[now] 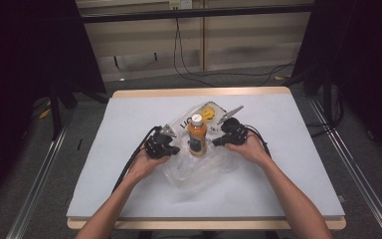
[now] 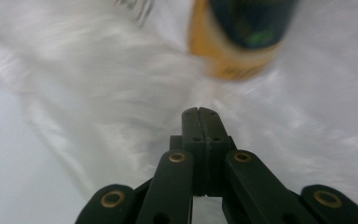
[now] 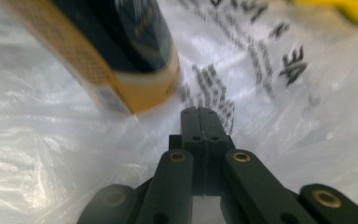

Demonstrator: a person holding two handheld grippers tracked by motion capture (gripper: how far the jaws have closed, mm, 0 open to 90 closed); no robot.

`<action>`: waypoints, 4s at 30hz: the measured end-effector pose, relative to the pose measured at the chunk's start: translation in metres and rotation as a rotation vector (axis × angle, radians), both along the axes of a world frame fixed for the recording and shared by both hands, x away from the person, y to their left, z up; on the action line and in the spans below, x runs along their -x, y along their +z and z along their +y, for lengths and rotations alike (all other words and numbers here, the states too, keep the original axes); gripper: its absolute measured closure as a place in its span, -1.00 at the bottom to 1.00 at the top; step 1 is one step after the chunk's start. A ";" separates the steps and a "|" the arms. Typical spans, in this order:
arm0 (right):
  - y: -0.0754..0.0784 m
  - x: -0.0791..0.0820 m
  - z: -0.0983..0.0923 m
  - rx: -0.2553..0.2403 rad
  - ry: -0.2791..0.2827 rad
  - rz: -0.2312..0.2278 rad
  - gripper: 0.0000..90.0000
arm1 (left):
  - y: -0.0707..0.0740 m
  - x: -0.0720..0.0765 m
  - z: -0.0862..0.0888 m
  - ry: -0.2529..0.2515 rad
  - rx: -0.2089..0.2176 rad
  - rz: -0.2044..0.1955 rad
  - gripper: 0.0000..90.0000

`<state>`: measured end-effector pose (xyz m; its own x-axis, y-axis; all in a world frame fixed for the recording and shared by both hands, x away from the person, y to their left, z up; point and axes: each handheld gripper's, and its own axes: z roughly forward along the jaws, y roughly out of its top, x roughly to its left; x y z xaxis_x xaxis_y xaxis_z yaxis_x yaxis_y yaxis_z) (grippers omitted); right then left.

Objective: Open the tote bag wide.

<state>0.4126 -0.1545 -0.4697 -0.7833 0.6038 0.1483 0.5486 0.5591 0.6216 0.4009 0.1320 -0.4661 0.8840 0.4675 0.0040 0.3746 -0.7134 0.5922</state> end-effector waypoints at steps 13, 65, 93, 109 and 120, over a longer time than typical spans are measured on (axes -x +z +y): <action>-0.011 0.016 -0.039 -0.040 -0.048 -0.033 1.00 | -0.005 -0.004 0.035 0.055 0.022 0.013 1.00; 0.047 0.067 -0.065 -0.340 -0.163 -0.308 0.29 | 0.044 0.041 0.063 0.053 0.466 -0.146 0.49; 0.047 0.144 -0.116 -0.300 -0.436 -0.476 -0.97 | 0.041 0.081 0.105 0.191 0.502 -0.215 -0.92; 0.027 0.194 -0.137 -0.304 -0.509 -0.435 -0.95 | 0.023 0.132 0.126 0.306 0.452 -0.307 -0.93; 0.027 0.214 -0.150 -0.350 -0.575 -0.449 -0.93 | 0.012 0.141 0.144 0.348 0.452 -0.336 -0.97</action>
<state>0.1987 -0.3047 -0.4429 -0.3944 0.9069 0.1485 0.3476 -0.0024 0.9376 0.2601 0.2764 -0.4546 0.6659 0.7460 -0.0102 0.2809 -0.2380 0.9298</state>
